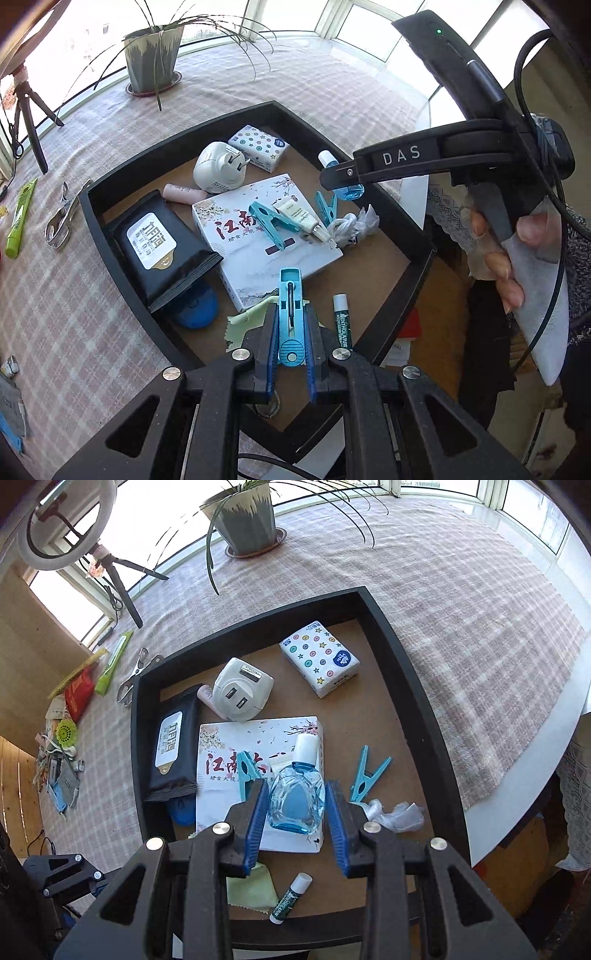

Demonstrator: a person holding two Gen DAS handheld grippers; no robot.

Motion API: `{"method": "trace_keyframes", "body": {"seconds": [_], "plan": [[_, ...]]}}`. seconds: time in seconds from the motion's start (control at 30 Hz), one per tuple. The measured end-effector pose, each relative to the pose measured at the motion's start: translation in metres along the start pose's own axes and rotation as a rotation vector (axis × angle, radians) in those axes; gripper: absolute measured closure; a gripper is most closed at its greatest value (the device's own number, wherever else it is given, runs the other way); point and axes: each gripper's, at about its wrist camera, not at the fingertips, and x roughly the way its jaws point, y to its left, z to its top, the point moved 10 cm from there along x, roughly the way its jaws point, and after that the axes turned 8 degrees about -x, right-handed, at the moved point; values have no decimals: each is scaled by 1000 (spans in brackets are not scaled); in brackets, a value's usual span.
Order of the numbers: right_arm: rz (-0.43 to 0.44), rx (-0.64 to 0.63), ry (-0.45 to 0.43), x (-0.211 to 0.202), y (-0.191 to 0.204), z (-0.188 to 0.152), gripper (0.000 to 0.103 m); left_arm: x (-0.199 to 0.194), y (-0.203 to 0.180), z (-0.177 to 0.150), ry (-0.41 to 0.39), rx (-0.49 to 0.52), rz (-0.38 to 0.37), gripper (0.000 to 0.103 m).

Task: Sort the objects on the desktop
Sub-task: 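Carry the eye-drop bottle and blue clip into the black tray, then open both tools to release the bottle and clip in the tray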

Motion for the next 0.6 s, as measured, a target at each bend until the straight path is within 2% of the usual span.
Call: {"method": "trace_keyframes", "body": {"seconds": [0.07, 0.1, 0.13, 0.17, 0.2, 0.23, 0.3, 0.6], "plan": [[-2, -2, -2, -2, -1, -2, 72, -1, -7, -1, 3, 9, -6, 92], [-1, -6, -4, -3, -1, -2, 71, -2, -9, -2, 5, 12, -8, 84], [4, -10, -6, -4, 0, -1, 71, -2, -10, -3, 8, 10, -3, 74], [7, -10, -1, -4, 2, -2, 69, -3, -10, -3, 2, 4, 0, 49], [6, -7, 5, -4, 2, -2, 61, -6, -9, -2, -17, 1, 1, 41], [4, -8, 5, -5, 3, -2, 51, -9, -8, -2, -30, 3, 6, 41], [0, -22, -7, -8, 8, -1, 47, -12, -5, -2, -39, -6, 19, 42], [37, -85, -6, -10, 43, 5, 47, -27, 33, -8, -63, -92, 57, 43]]}}
